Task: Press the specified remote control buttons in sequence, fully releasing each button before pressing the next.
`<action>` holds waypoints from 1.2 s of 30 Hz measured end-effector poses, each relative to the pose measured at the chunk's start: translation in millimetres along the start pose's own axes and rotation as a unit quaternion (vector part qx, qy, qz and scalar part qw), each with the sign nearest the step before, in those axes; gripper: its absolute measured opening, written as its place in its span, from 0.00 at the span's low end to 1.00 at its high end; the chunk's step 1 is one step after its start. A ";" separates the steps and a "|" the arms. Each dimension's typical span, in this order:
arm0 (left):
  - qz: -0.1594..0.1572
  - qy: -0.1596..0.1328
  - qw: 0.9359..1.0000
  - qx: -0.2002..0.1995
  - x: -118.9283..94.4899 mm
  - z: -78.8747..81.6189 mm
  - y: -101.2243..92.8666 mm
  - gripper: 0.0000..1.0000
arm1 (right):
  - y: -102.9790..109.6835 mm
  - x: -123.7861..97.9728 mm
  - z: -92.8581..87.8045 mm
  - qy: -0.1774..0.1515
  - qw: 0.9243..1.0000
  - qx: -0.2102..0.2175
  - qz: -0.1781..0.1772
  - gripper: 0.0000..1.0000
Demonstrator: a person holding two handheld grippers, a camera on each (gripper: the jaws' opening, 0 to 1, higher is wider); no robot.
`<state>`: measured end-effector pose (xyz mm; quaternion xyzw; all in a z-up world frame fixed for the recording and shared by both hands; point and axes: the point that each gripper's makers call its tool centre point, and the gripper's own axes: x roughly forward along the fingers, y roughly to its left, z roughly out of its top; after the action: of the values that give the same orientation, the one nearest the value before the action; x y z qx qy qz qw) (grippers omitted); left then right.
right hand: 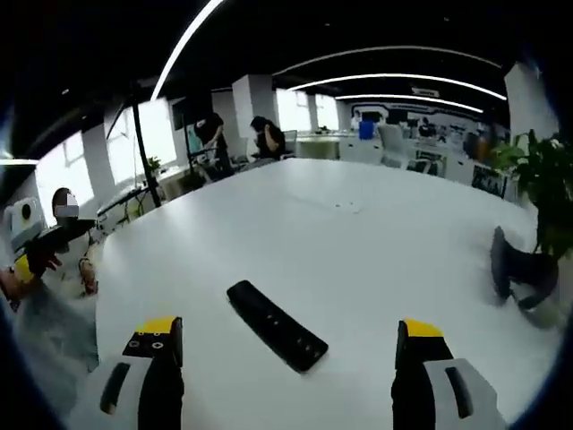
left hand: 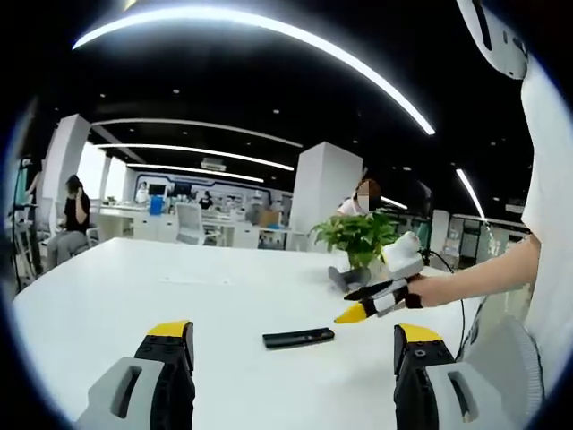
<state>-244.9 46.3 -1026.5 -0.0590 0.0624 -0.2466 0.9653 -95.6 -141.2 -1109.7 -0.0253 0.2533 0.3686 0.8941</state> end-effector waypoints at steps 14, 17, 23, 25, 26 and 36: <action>-0.005 -0.014 1.000 -0.001 -1.9 5.0 -2.9 0.96 | 30.0 -80.4 10.4 -0.084 0.994 0.055 -0.037 0.99; -0.007 -0.014 1.000 0.000 -1.8 5.4 -4.1 0.96 | 25.8 -98.1 12.6 -0.107 0.991 0.059 -0.048 0.99; -0.008 -0.015 1.000 -0.001 -2.2 5.9 -4.2 0.96 | 28.3 -121.7 11.7 -0.127 0.989 0.043 -0.070 0.99; -0.006 -0.016 1.000 -0.001 -2.5 6.3 -3.4 0.96 | 32.6 -127.4 9.1 -0.127 0.989 0.027 -0.076 0.99; -0.005 -0.017 1.000 -0.001 -2.6 6.4 -3.0 0.96 | 33.3 -128.9 8.0 -0.126 0.989 0.024 -0.079 0.99; 0.010 -0.017 1.000 -0.010 -3.7 6.6 3.0 0.96 | 47.8 -144.5 12.6 -0.178 0.979 0.022 -0.098 0.99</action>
<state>-245.7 51.3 -1020.2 -0.0718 0.0485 -0.2351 0.9681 -209.0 -196.9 -1023.8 0.0354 0.0946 0.2724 0.9569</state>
